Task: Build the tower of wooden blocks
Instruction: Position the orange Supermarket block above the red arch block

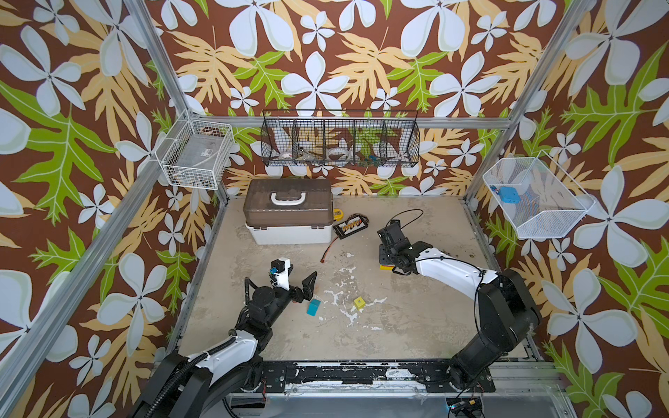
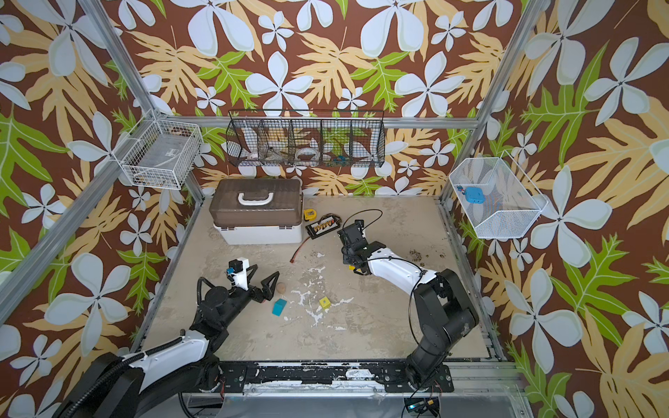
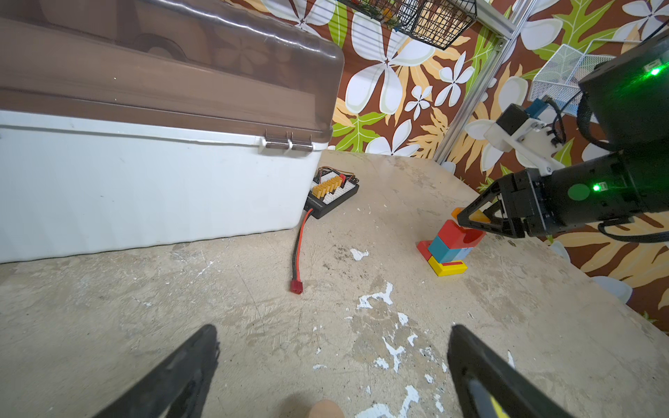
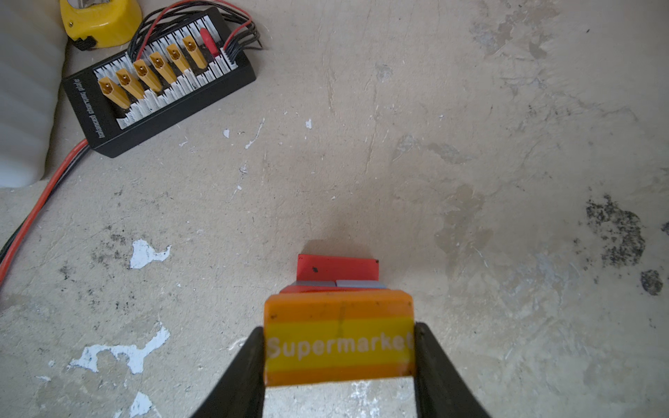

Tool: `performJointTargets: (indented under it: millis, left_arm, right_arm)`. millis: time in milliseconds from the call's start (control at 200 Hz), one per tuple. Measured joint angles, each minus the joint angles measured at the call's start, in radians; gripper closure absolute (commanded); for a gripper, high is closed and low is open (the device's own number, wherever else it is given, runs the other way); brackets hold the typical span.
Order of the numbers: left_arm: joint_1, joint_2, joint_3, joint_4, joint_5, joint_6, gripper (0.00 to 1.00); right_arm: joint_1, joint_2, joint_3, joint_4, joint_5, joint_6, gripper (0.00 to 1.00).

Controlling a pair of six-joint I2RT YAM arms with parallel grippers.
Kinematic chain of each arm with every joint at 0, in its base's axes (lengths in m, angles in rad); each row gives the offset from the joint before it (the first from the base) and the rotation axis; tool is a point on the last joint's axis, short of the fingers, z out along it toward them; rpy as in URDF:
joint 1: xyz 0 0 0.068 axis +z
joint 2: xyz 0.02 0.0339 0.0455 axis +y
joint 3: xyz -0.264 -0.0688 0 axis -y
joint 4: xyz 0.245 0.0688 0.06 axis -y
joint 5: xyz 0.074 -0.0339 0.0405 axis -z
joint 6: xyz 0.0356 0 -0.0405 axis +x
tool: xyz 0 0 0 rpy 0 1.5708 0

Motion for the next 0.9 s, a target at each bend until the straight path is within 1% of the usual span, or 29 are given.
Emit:
performJointTargets:
  millis: [636, 901]
  left_arm:
    - [0.0, 0.005, 0.006, -0.013, 0.0, -0.003, 0.0]
    - [0.0, 0.008, 0.006, -0.014, 0.0, -0.003, 0.0]
  right_arm:
    - [0.0, 0.004, -0.002, 0.0, 0.0, 0.004, 0.46]
    - [0.0, 0.007, -0.002, -0.001, 0.0, 0.004, 0.45]
